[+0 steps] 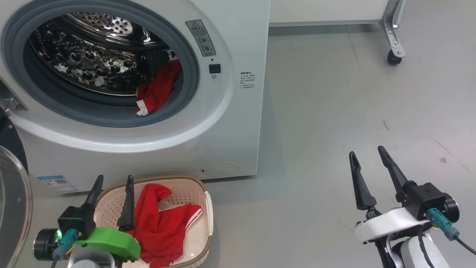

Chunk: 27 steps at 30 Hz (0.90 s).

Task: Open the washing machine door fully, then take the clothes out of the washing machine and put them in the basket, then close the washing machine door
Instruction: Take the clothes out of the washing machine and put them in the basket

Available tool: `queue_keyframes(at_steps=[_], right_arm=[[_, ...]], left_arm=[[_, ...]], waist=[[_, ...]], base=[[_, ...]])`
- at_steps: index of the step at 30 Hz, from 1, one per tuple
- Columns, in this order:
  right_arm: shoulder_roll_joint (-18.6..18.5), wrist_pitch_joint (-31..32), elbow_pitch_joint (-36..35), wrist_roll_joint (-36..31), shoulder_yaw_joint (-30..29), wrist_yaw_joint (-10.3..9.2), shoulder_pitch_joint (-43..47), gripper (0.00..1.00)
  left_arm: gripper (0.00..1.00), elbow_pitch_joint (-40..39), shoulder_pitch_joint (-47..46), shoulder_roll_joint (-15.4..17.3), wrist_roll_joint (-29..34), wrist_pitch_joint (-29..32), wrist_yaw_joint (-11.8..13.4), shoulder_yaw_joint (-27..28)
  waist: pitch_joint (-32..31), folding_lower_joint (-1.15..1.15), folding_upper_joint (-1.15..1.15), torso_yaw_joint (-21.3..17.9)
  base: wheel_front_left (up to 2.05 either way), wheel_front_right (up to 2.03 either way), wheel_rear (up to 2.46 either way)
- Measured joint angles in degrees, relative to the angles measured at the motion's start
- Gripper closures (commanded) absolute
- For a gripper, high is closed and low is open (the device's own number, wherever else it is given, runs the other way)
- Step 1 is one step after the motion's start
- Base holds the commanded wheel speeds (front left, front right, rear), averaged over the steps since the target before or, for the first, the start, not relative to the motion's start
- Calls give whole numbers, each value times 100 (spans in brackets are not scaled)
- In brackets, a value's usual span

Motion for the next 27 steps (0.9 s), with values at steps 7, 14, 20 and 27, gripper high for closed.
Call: queue_keyframes(at_steps=[7, 14, 20, 27], right_arm=[[1, 0, 0, -10, 25, 26, 5, 0], [5, 0, -8, -10, 30, 27, 7, 0], [9, 0, -35, -10, 31, 33, 7, 0], [14, 0, -38, -10, 29, 33, 7, 0]], left_arm=[[0, -147, 133, 0, -40, 0, 56, -135], [0, -283, 175, 1, -57, 0, 159, -185], [0, -371, 184, 2, -88, 0, 213, -244], [0, -411, 224, 2, -99, 0, 263, -293]], waist=[[-13, 0, 0, -6], [28, 0, 0, -19], [73, 0, 0, -23], [109, 0, 0, -18]], base=[[0, 0, 0], [0, 0, 0], [0, 0, 0], [0, 0, 0]])
